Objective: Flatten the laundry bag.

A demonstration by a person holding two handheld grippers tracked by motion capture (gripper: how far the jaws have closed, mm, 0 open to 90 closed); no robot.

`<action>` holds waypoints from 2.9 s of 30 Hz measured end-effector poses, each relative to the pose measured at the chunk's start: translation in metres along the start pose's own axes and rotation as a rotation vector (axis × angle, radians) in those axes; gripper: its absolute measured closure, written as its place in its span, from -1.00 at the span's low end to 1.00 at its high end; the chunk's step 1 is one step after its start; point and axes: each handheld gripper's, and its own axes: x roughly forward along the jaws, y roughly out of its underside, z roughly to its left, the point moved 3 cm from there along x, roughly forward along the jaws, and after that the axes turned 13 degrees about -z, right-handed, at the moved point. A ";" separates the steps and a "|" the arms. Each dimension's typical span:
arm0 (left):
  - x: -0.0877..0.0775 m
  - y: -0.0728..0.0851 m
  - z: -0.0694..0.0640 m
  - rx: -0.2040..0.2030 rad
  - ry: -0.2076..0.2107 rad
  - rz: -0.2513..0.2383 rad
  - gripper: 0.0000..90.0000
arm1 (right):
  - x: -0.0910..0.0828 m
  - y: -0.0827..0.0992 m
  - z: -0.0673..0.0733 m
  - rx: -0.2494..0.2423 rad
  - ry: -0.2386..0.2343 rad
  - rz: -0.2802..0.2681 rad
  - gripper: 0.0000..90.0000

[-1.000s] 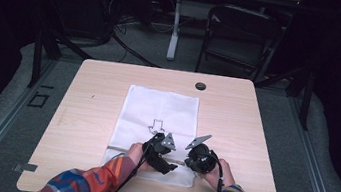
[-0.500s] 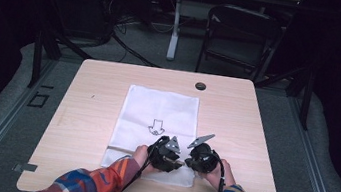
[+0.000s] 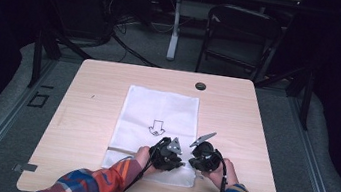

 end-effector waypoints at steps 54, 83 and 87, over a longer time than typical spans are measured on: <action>0.003 -0.002 0.000 -0.017 0.012 -0.019 0.81 | 0.003 0.000 0.002 -0.017 -0.018 -0.036 1.00; -0.004 0.000 0.005 -0.015 0.013 0.013 0.81 | 0.003 0.004 0.000 0.008 -0.027 -0.045 1.00; -0.005 0.001 0.005 -0.020 0.015 0.014 0.81 | 0.003 0.004 0.001 0.010 -0.027 -0.046 1.00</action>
